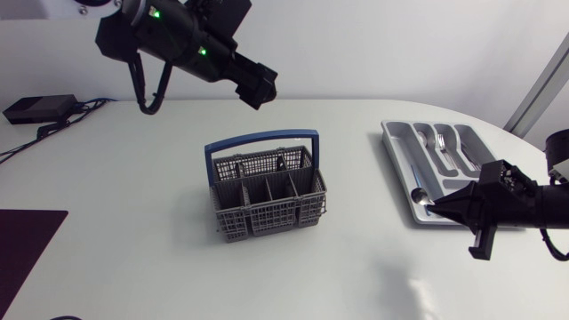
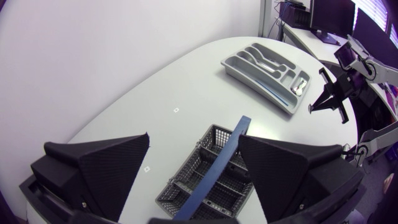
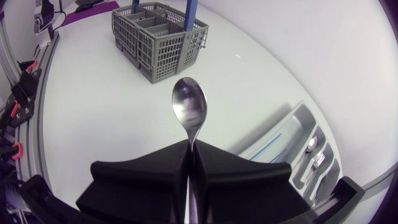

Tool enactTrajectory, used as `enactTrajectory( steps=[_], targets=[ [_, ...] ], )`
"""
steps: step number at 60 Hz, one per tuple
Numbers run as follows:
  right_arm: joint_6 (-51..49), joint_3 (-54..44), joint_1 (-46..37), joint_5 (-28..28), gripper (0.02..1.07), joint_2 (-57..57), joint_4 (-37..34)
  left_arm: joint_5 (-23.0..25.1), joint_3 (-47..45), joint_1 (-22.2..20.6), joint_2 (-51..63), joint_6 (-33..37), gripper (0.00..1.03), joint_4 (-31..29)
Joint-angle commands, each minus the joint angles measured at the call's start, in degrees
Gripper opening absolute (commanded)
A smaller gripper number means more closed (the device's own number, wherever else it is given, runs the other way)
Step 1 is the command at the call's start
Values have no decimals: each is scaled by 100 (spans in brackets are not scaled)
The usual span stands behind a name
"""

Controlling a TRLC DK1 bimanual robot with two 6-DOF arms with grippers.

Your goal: Sort the cutlery from the basket into the organizer compartments.

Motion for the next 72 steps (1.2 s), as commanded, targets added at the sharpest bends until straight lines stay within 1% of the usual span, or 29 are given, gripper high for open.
enactTrajectory(
  steps=[1,10,14,19,28,35,48,70,72],
  targets=[
    [-802,329,-346,-98,8,488,-280,-11,-254,103,-160,-38,99,27],
    [-1602,936,-882,-46,7,1350,-579,-11,-517,314,-292,24,99,176],
    [-2059,1305,-1111,-10,8,1771,-886,-11,-605,367,-353,41,99,203],
    [-2490,1665,-1313,192,8,2158,-1036,-11,-711,420,-432,50,99,238],
    [-3114,2140,-1533,675,8,2756,-1009,-11,-886,499,-582,68,99,317],
    [-3281,2465,-1656,904,8,3178,-834,-29,-1036,525,-705,85,99,361],
    [-3509,3063,-1814,1079,8,3828,-746,-161,-1317,560,-916,94,99,449],
    [-3738,3511,-1814,1387,10,4549,-842,-204,-1897,912,-1338,155,99,589],
    [-3746,3529,-1814,1405,12,4584,-834,-204,-1941,938,-1364,164,99,589]
  ],
)
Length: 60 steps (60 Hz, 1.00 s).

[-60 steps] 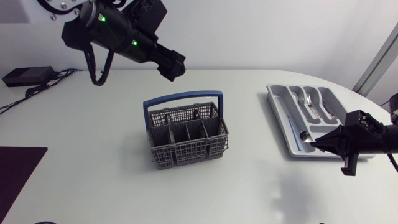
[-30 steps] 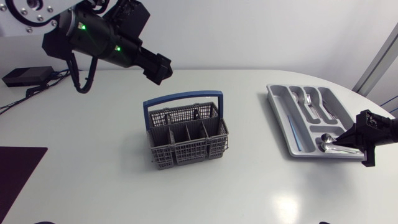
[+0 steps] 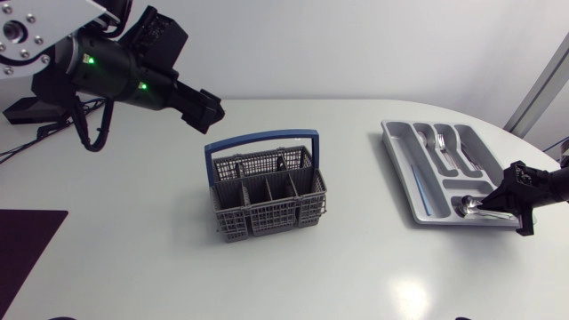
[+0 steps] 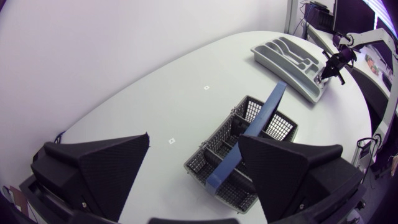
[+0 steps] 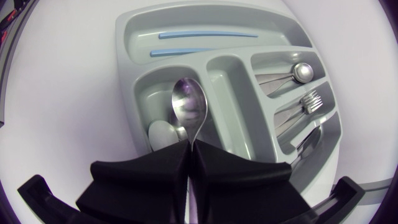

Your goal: Sort the cutlery from the basket into the organizer compartments.

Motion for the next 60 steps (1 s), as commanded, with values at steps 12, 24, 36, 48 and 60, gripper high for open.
enactTrajectory(
  steps=[12,24,36,48,60],
  targets=[
    [-282,183,-28,124,26,336,28,-98,-597,178,-344,132,99,159],
    [-133,-116,-28,124,52,37,301,-98,-817,327,-450,202,99,212],
    [184,-740,130,-139,59,-1150,28,-89,-1115,477,-705,422,97,300],
    [1142,-1619,930,-429,59,-2406,-113,-71,-1731,609,-968,624,93,590],
    [2785,-2173,2160,-553,58,-3153,432,280,-2091,934,-986,756,64,617]
  ],
)
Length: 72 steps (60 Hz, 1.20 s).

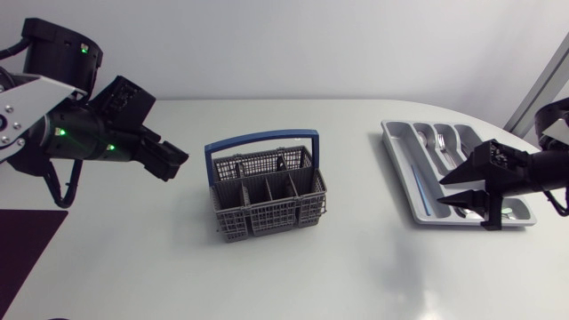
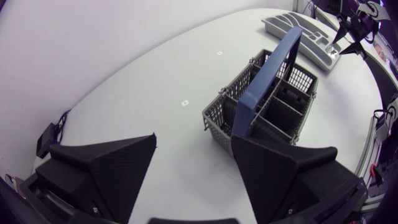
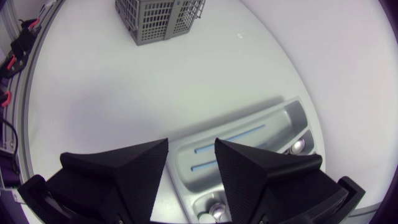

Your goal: Sort the cutlery from the basket into the organizer compartments.

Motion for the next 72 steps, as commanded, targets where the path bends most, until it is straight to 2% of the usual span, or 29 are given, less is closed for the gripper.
enactTrajectory(
  steps=[1,10,11,14,21,30,47,72],
  targets=[
    [847,-320,480,-45,57,-282,291,110,-249,147,-68,133,61,90],
    [1849,-548,1394,113,32,-466,862,198,-583,261,-15,256,40,327],
    [1928,-557,1482,157,30,-466,915,198,-627,270,11,265,36,380],
    [2218,-610,1746,262,25,-466,1117,206,-688,270,46,282,29,433],
    [2790,-645,2308,535,8,-370,1583,259,-820,244,222,335,18,529],
    [3352,-663,2950,798,8,-150,1987,400,-882,226,574,484,4,600],
    [4003,-698,3908,1255,8,237,2558,786,-750,77,1294,555,4,740],
    [4530,-715,4716,1554,8,219,2752,813,-178,-161,2033,405,4,1145]
  ],
)
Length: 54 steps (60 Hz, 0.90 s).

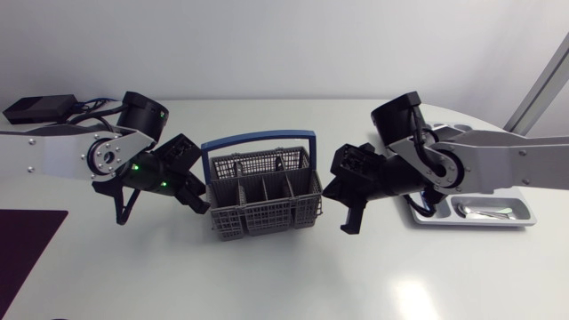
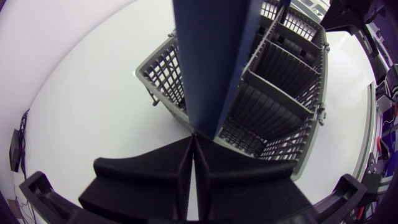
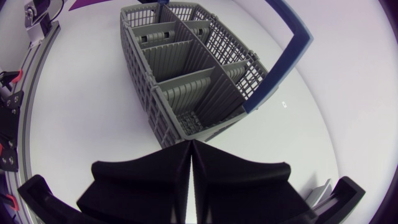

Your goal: Sort the cutlery from the basket into the organizer compartments.

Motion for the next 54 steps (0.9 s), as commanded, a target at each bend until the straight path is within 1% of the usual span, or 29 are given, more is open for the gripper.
enactTrajectory(
  steps=[1,21,39,54],
  targets=[
    [237,-175,199,11,8,64,92,89,285,-42,186,-91,4,122],
    [501,-307,550,222,8,-164,109,239,663,98,643,-56,4,254],
    [598,-219,445,451,8,-59,303,291,637,72,748,-56,4,254],
    [598,-114,208,451,8,11,408,335,549,-34,590,-91,4,236]
  ],
)
